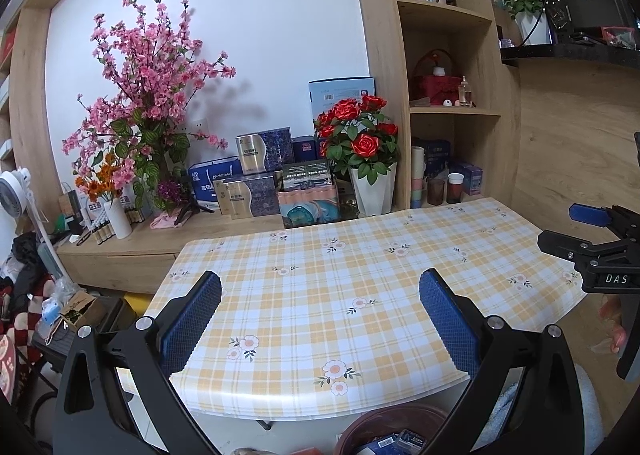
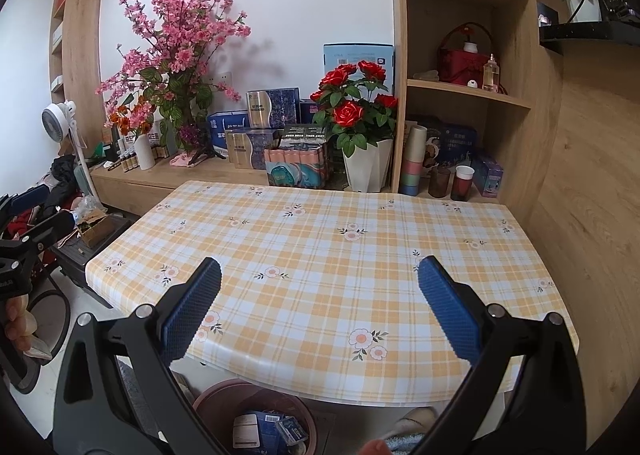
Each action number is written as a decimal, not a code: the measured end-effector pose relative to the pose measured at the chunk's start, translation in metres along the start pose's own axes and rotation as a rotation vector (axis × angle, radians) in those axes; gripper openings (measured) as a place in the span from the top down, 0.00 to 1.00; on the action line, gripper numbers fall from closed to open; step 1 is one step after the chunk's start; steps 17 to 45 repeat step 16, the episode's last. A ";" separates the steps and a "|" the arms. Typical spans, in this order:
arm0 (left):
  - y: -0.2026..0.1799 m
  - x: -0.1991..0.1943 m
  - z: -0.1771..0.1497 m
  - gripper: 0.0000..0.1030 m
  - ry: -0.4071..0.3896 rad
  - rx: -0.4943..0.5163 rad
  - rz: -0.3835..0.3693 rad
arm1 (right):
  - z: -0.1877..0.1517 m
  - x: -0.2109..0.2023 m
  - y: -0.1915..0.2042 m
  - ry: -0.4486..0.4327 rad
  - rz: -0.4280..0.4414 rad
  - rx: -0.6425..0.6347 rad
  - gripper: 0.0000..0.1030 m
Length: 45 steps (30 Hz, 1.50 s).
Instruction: Collect trash
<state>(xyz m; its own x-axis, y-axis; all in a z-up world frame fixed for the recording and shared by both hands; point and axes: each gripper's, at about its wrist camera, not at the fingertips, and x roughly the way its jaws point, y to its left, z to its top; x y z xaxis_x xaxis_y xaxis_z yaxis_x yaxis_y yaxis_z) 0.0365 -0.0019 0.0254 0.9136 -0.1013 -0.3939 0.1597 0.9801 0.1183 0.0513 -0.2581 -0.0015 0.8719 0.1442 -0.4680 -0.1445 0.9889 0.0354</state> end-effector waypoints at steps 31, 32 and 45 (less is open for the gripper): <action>-0.004 0.003 -0.003 0.06 0.007 0.010 0.011 | -0.003 0.000 0.000 0.006 0.010 0.005 0.06; -0.004 0.003 -0.003 0.06 0.007 0.010 0.011 | -0.003 0.000 0.000 0.006 0.010 0.005 0.06; -0.004 0.003 -0.003 0.06 0.007 0.010 0.011 | -0.003 0.000 0.000 0.006 0.010 0.005 0.06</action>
